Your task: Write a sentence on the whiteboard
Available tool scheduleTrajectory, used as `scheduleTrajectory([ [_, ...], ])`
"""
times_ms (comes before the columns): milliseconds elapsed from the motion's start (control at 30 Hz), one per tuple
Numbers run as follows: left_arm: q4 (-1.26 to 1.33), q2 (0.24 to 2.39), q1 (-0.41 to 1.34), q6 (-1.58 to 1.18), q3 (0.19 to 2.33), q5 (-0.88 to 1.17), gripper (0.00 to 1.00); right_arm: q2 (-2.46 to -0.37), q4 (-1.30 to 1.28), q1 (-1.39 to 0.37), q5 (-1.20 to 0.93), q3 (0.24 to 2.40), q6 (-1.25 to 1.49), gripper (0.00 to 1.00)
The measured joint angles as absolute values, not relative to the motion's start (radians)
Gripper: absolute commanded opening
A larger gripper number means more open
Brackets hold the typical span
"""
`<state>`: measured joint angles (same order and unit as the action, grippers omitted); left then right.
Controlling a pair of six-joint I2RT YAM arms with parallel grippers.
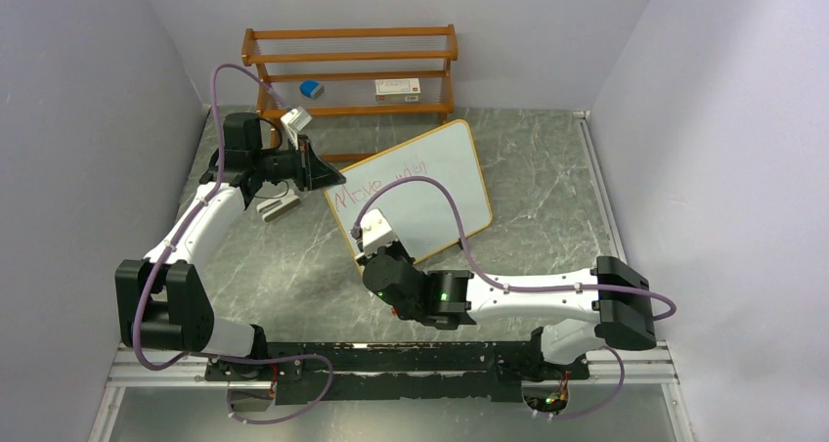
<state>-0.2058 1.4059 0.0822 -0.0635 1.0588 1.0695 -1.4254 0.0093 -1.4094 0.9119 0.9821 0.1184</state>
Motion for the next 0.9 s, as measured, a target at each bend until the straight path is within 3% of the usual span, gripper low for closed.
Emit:
scheduleTrajectory([
  [900,-0.206,1.406,0.082,-0.063,1.059,1.069,0.05,-1.484,0.005,-1.382,0.879,1.034,0.115,0.00],
])
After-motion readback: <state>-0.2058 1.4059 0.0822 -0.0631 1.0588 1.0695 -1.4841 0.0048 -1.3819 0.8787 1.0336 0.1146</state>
